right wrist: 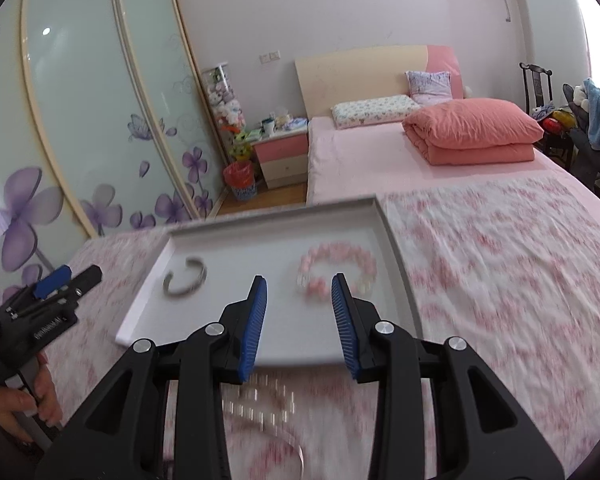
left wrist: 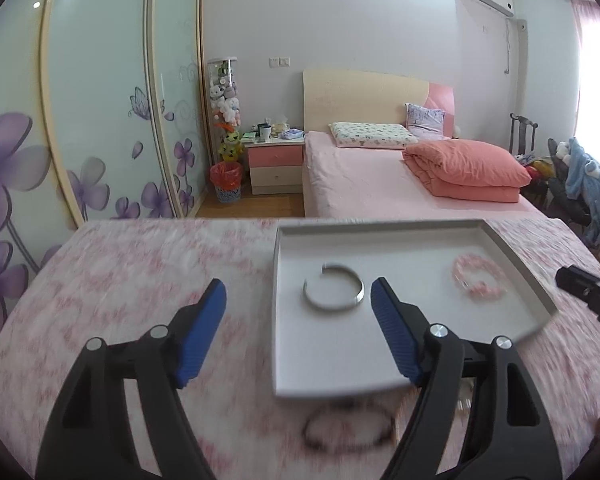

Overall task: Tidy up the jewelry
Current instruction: 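Carry the pink bracelet into the tray with the right tool while the left tool places the cuff, then grasp the silver round bangle with the right tool while the left tool grasps the dark red bead strand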

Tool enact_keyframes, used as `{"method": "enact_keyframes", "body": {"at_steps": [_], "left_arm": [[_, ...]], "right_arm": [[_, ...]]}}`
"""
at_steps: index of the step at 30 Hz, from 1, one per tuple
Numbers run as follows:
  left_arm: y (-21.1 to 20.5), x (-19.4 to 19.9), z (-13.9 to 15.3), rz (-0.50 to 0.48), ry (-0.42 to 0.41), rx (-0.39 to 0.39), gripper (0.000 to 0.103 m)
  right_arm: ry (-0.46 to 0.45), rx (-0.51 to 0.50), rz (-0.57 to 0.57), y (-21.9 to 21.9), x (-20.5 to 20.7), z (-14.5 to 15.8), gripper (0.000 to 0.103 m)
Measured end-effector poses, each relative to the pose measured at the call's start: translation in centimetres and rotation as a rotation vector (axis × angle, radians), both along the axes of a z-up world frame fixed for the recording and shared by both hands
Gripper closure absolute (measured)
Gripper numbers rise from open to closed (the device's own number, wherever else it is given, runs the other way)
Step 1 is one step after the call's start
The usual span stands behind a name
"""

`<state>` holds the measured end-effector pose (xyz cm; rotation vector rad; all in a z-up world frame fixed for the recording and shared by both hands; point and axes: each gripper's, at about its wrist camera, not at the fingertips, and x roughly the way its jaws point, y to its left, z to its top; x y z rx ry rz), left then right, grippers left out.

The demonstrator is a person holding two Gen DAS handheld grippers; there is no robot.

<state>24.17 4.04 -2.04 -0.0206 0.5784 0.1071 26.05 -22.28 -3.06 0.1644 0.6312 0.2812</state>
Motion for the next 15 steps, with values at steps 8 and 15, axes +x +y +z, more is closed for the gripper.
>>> {"method": "enact_keyframes", "body": {"at_steps": [8, 15], "left_arm": [[1.3, -5.8, -0.6, 0.001, 0.006, -0.043, 0.026], [2.5, -8.4, -0.5, 0.011, 0.0, -0.055, 0.023]], "right_arm": [[0.133, -0.042, 0.05, -0.3, -4.9, -3.8, 0.065], [0.2, -0.167, 0.146, 1.6, -7.4, -5.9, 0.043]]}}
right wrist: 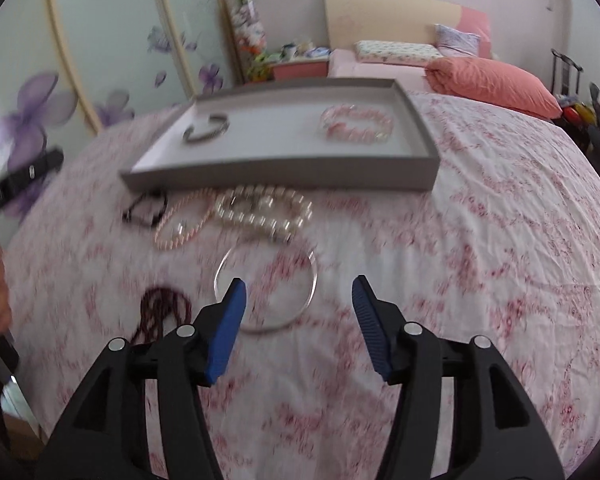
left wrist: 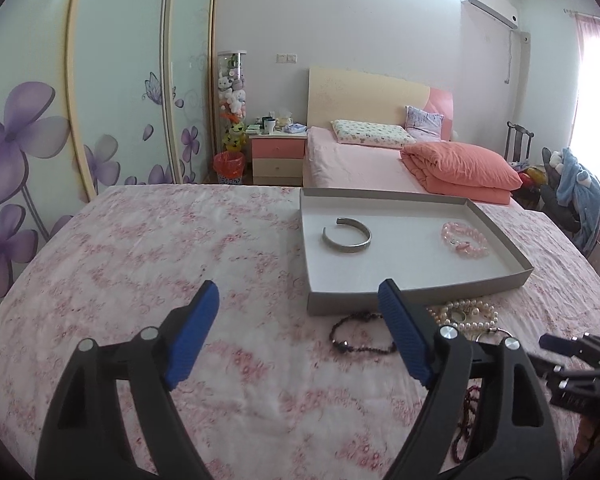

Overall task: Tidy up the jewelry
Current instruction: 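Grasp the silver round bangle with the right tool while the left tool grasps the dark red bead strand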

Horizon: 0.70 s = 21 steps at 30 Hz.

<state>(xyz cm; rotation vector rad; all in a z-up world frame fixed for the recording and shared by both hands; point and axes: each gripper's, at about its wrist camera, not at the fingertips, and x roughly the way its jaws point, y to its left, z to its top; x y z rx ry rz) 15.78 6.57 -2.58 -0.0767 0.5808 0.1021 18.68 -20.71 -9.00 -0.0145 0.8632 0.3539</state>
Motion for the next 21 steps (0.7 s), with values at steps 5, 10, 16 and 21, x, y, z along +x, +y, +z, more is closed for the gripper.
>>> {"method": "enact_keyframes", "body": {"at_steps": [5, 10, 16, 21], "left_arm": [[0.3, -0.7, 0.4, 0.007, -0.012, -0.013, 0.022], [0.4, -0.9, 0.7, 0.015, -0.018, -0.015, 0.022], [0.2, -0.9, 0.3, 0.012, -0.003, -0.029, 0.022], [-1.0, -0.9, -0.3, -0.026, 0.022, -0.031, 0.022]], "right_arm": [[0.032, -0.064, 0.033, 1.4, -0.3, -1.3, 0.034], [0.024, -0.094, 0.022, 2.6, 0.6, -1.6, 0.029], [0.008, -0.123, 0.022, 3.8, 1.9, -1.8, 0.029], [0.005, -0.119, 0.005, 3.0, 1.7, -1.7, 0.033]]}}
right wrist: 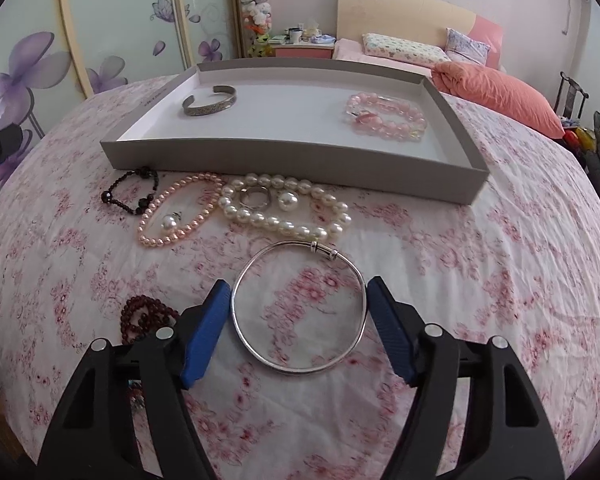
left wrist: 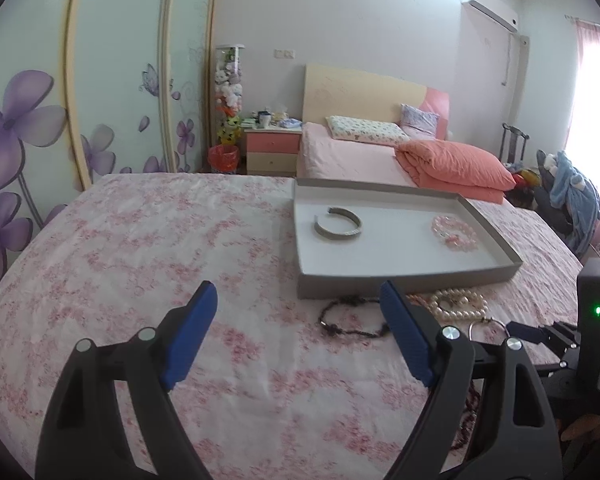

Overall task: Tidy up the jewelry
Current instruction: 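Grasp the silver round bangle with the right tool while the left tool grasps the dark red bead strand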

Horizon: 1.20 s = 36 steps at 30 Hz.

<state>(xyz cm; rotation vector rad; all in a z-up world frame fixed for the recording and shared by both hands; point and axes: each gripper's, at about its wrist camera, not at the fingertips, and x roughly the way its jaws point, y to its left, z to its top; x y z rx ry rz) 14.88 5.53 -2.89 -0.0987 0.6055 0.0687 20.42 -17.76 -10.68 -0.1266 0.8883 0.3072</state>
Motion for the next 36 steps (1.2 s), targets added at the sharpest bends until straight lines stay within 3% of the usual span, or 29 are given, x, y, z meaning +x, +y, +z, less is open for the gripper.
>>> {"method": "enact_keyframes", "body": {"at_steps": [11, 20, 26, 28, 31, 36], "left_arm": [[-6.8, -0.2, -3.4, -0.255, 0.154, 0.012, 0.021], [-11.1, 0.5, -6.7, -0.364, 0.283, 0.053, 0.022], [-12.7, 1.0, -8.4, -0.334, 0.316, 0.108, 0.026], [-12.4, 1.1, -8.2, -0.315, 0.306, 0.111, 0.044], [-11.2, 1.3, -8.1, -0.265, 0.302, 0.116, 0.053], [-7.7, 1.7, -7.7, -0.177, 0.307, 0.11, 0.052]], "right_arm": [[0.004, 0.014, -0.23, -8.2, -0.3, 0.0, 0.033], [0.006, 0.023, -0.232, -8.8, -0.2, -0.1, 0.033], [0.005, 0.021, -0.232, -9.0, -0.3, -0.1, 0.033], [0.004, 0.017, -0.23, -8.9, -0.2, -0.1, 0.033], [0.004, 0.012, -0.216, -8.1, -0.1, -0.1, 0.033], [0.004, 0.01, -0.156, -5.9, -0.4, -0.1, 0.033]]}}
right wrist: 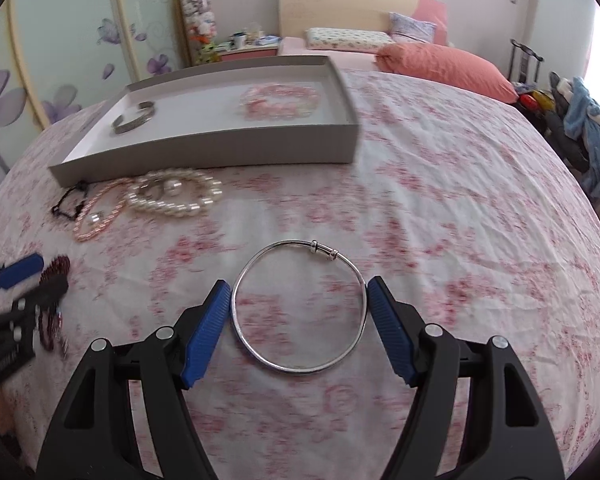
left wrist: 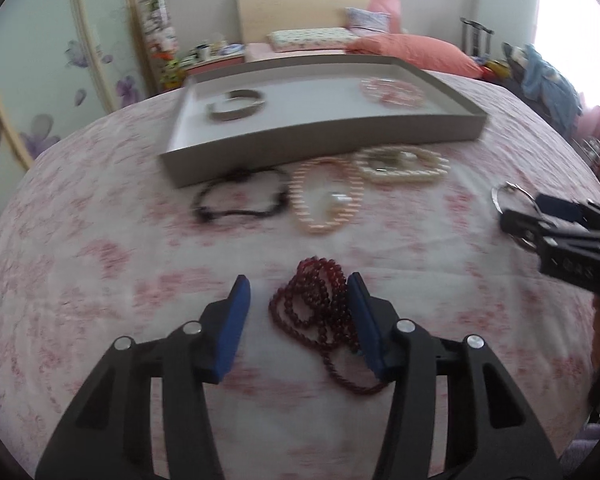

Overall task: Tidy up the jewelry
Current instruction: 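Grasp the silver round bangle with the right tool while the left tool grasps the dark red bead strand, then lift the silver bangle with the right tool while the left tool lifts the red bead strand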

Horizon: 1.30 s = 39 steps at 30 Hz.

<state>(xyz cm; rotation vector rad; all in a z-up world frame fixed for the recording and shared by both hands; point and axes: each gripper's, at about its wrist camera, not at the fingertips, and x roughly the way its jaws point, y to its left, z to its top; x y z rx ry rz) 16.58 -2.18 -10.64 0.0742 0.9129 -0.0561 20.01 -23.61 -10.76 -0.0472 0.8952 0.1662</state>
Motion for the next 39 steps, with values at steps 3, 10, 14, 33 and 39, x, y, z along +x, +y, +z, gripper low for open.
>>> {"method": "enact_keyframes", "body": {"at_steps": [3, 10, 14, 33, 39], "left_arm": [[1.6, 0.2, 0.0, 0.032, 0.002, -0.009, 0.05], [2.1, -0.1, 0.1, 0.027, 0.003, -0.023, 0.045], [2.0, -0.5, 0.0, 0.02, 0.008, -0.024, 0.044], [1.8, -1.5, 0.3, 0.001, 0.002, -0.061, 0.089], [2.1, -1.6, 0.4, 0.004, 0.001, -0.079, 0.09]], "right_arm": [[-0.001, -0.002, 0.032, 1.3, 0.0, 0.0, 0.033], [0.001, 0.001, 0.038, 1.4, 0.0, 0.0, 0.031], [0.002, 0.0, 0.04, 1.3, 0.0, 0.0, 0.029], [-0.002, -0.004, 0.045, 1.8, -0.8, -0.1, 0.033], [-0.003, 0.0, 0.041, 1.7, -1.1, -0.1, 0.034]]}}
